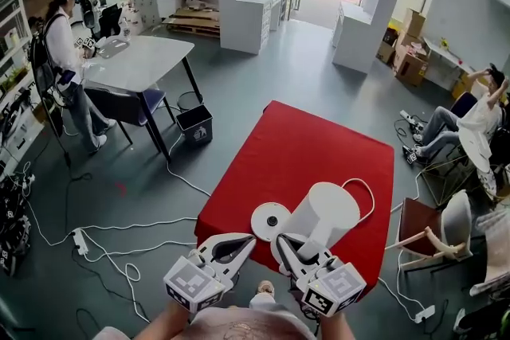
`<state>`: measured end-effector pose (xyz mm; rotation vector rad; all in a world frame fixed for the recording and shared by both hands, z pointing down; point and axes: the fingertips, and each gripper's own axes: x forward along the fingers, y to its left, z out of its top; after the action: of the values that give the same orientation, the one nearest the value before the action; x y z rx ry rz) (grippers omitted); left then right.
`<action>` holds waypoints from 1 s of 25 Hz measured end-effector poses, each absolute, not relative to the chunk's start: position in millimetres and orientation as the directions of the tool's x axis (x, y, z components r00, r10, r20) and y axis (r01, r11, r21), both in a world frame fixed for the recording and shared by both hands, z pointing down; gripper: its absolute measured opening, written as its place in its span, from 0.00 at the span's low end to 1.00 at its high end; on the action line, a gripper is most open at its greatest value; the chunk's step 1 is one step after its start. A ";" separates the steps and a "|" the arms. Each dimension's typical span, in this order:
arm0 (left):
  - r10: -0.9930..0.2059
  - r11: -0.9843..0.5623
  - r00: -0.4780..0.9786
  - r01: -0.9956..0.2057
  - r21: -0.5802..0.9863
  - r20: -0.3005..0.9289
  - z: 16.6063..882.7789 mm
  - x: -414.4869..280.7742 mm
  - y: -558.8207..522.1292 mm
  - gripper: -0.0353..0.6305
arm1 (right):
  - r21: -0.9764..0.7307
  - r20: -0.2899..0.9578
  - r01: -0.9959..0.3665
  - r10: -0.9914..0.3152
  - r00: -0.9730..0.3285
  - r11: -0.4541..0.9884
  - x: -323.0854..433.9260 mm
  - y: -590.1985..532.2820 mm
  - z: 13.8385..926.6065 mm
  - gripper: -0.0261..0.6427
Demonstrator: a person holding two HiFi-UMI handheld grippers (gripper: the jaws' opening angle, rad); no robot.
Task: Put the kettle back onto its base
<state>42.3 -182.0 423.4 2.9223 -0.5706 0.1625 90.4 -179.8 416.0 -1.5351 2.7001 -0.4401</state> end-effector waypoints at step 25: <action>-0.519 -0.835 0.838 -0.539 0.112 0.170 436.6 21.2 -237.1 0.04 | -0.246 0.125 -0.732 -0.728 -0.674 0.636 70.6 -281.2 463.2 0.07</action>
<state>21.2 -237.1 436.6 2.8612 -0.8291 0.1992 70.6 -281.2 463.2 -1.2735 2.8542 -0.4390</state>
